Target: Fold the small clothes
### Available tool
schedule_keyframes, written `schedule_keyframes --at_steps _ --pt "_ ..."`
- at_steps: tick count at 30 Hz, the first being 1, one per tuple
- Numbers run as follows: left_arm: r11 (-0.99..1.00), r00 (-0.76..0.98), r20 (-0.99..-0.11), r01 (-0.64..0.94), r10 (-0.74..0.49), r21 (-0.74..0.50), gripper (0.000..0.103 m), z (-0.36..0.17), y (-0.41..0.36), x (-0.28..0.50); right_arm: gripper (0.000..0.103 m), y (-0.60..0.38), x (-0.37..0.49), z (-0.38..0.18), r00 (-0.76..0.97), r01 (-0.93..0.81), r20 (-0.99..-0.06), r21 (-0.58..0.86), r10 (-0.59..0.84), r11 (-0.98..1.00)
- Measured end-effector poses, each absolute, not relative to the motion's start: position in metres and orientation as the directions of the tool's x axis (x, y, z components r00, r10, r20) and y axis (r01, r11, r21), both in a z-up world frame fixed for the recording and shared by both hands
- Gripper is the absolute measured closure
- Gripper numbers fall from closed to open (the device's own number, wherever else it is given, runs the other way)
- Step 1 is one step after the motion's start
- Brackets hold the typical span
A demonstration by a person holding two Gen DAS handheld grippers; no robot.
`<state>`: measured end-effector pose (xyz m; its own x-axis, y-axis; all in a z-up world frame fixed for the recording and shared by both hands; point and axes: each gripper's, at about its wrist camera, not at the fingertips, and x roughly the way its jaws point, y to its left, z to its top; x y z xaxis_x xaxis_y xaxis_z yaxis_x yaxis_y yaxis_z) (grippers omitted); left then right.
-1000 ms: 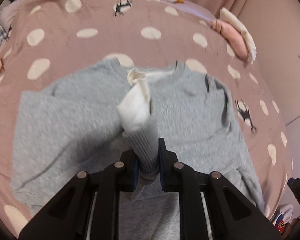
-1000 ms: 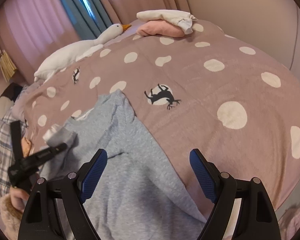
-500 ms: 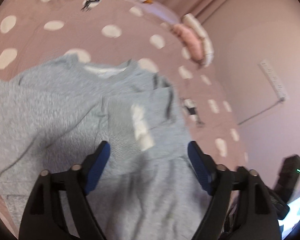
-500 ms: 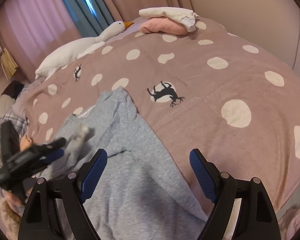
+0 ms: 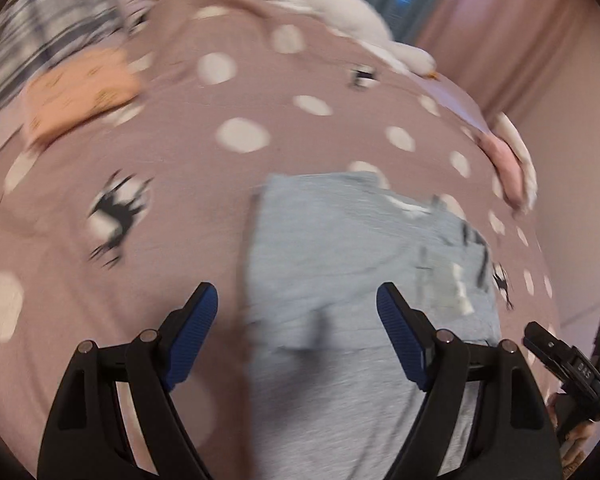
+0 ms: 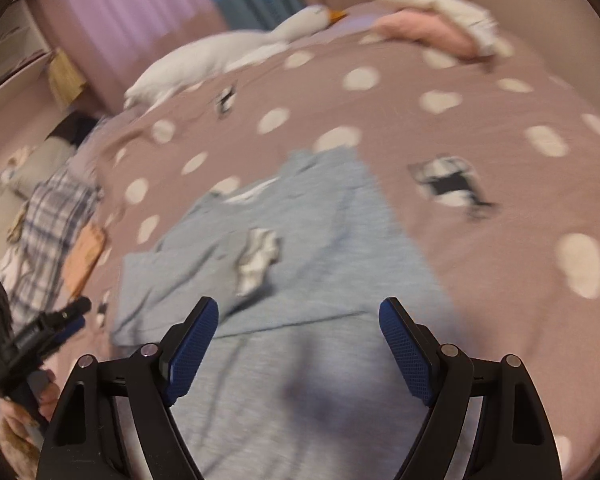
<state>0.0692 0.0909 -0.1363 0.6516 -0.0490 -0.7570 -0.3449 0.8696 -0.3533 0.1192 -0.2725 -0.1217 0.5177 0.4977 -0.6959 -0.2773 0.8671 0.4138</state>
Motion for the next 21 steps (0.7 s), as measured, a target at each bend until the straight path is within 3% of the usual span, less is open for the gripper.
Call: schedule_keyframes --at_steps 6,10,12,14,16,17,19,20,21 --pt "0.817 0.624 -0.781 -0.456 0.010 -0.354 0.026 -0.148 0.127 0.041 0.022 -0.217 0.152 -0.142 0.386 -0.321 -0.722 0.478 0.574 0.818" --pt "0.798 0.613 -0.790 -0.484 0.017 -0.358 0.028 -0.155 0.137 0.032 0.027 -0.181 0.166 -0.158 0.369 -0.343 -0.781 0.389 0.504 0.855" --pt "0.795 0.609 -0.793 -0.491 0.022 -0.355 0.028 -0.157 0.140 0.029 0.036 -0.171 0.172 -0.169 0.352 -0.336 -0.812 0.354 0.465 0.873" --pt "0.796 0.610 -0.792 -0.489 0.021 -0.356 0.028 -0.158 0.140 0.027 0.039 -0.165 0.174 -0.177 0.339 -0.330 -0.827 0.341 0.447 0.880" --pt "0.794 0.607 -0.795 -0.490 0.014 -0.359 0.028 -0.161 0.141 0.025 0.051 -0.163 0.170 -0.175 0.359 -0.351 -0.823 0.319 0.441 0.881" --pt "0.793 0.605 -0.796 -0.491 0.011 -0.361 0.028 -0.162 0.140 0.027 0.064 -0.162 0.168 -0.174 0.352 -0.371 -0.816 0.329 0.459 0.869" --pt "0.791 0.604 -0.797 -0.491 0.006 -0.366 0.029 -0.164 0.140 0.027 0.071 -0.163 0.168 -0.172 0.349 -0.376 -0.819 0.324 0.456 0.868" --pt "0.790 0.604 -0.797 -0.488 0.000 -0.370 0.028 -0.164 0.139 0.028 0.082 -0.163 0.165 -0.168 0.360 -0.387 -0.817 0.310 0.452 0.869" --pt "0.791 0.605 -0.796 -0.485 -0.004 -0.373 0.028 -0.164 0.139 0.029 0.084 -0.164 0.161 -0.163 0.369 -0.398 -0.812 0.302 0.453 0.866"
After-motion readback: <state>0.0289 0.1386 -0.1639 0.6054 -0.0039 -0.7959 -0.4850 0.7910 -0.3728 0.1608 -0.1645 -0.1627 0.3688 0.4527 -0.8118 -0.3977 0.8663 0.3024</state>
